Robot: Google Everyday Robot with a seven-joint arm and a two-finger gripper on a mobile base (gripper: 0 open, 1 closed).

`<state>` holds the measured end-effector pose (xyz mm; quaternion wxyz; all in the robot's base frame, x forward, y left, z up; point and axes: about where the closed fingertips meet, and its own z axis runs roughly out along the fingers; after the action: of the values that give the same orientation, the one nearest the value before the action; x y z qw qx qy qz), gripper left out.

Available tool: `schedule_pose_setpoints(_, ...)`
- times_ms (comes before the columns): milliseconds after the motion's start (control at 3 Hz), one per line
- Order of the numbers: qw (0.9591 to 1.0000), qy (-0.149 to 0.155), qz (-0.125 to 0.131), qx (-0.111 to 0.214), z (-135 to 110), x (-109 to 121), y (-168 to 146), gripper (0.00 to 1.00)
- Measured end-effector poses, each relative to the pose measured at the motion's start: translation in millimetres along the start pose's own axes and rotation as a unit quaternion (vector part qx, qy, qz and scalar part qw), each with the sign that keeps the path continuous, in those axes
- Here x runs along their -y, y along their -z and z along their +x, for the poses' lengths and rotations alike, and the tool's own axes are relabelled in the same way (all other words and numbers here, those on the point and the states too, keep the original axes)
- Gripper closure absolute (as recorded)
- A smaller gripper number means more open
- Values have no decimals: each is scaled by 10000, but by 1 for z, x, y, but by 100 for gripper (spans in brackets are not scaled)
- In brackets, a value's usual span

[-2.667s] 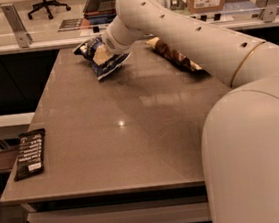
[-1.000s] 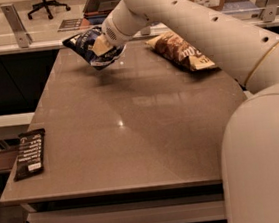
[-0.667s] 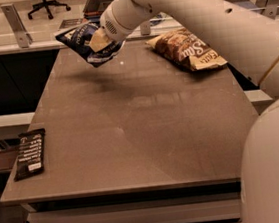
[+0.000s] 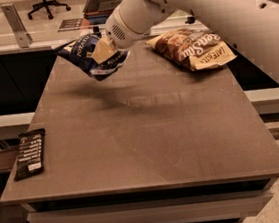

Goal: Move blue chip bag near rxbar chocolate

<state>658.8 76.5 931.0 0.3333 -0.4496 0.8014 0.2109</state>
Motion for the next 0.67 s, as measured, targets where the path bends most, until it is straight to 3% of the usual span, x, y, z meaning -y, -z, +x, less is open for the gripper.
schedule_pose_setpoints(667,9971,-55,-493,-582,45,-64,18,100)
